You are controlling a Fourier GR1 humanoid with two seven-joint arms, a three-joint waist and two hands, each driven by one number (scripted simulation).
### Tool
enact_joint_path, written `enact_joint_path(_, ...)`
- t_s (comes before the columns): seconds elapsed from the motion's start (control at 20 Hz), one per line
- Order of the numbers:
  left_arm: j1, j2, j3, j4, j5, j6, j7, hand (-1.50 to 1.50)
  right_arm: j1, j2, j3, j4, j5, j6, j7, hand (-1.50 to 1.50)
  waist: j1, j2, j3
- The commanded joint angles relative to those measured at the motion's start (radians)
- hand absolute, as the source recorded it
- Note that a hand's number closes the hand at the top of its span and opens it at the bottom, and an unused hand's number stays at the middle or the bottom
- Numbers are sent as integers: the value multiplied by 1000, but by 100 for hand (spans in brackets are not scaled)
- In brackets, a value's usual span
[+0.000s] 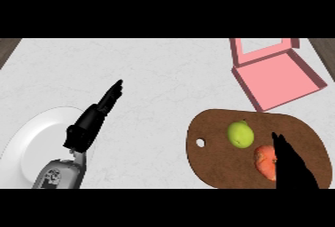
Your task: Pick the squash from the cutting board and place it in the cardboard box
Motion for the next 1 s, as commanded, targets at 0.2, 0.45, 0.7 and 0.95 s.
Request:
enact_joint_path(0.2,34,-24,6,-68,-22,-14,42,0,-18,31,-46,124,31,-11,-82,-150,2,0,0)
enact_joint_path(0.45,-33,-39,32,1,-18,-35,24,0,-66,51,-74,121,51,69,-24,-150,1,0,0)
enact_joint_path(0.7,27,-89,-29,-47,-89,16,34,0,-25,64,-90,230,44,-34,-150,150,1,0,0)
enact_joint_path(0.95,-30,-78,24,21,-67,-3,1,0,-43,37,-95,208,79,10,-161,150,0,0,0)
